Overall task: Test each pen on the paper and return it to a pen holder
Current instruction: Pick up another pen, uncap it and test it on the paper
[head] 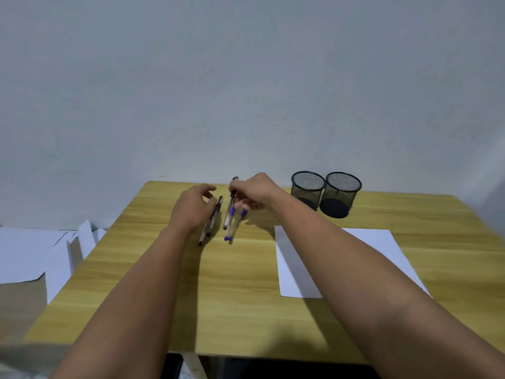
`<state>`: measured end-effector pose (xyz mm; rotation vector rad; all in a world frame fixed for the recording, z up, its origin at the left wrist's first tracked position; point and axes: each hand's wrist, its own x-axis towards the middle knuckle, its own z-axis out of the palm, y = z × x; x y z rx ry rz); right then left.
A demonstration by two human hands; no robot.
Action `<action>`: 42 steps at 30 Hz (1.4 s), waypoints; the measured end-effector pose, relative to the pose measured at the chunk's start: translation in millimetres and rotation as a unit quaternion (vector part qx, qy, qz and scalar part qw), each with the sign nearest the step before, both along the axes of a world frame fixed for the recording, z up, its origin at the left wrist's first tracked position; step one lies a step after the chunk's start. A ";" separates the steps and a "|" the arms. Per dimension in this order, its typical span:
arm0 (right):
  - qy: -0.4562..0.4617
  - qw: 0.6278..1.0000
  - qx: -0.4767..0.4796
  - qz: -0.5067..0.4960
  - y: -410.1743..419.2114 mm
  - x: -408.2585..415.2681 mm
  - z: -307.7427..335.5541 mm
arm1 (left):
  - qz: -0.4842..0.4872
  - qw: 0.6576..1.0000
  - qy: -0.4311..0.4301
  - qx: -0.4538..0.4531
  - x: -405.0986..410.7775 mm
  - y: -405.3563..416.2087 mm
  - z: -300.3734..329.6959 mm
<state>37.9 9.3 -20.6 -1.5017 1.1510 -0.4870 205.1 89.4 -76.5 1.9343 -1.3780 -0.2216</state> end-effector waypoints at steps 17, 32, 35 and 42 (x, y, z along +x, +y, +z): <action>-0.208 0.968 0.142 -0.010 3.7 -198.1 21.5 | -0.185 0.968 -0.172 0.005 -121.1 -2.7 49.4; -0.223 0.958 -0.009 -0.181 8.3 -151.2 -7.1 | -0.262 0.964 0.007 0.051 -184.8 -2.2 58.7; -0.257 0.902 0.042 -0.343 -14.8 -173.6 -7.2 | -0.240 0.968 0.019 0.076 -167.4 5.2 48.2; -0.134 0.938 -0.114 -0.299 -40.1 -220.6 -17.1 | -0.080 0.945 -0.279 0.149 -111.3 3.2 -10.1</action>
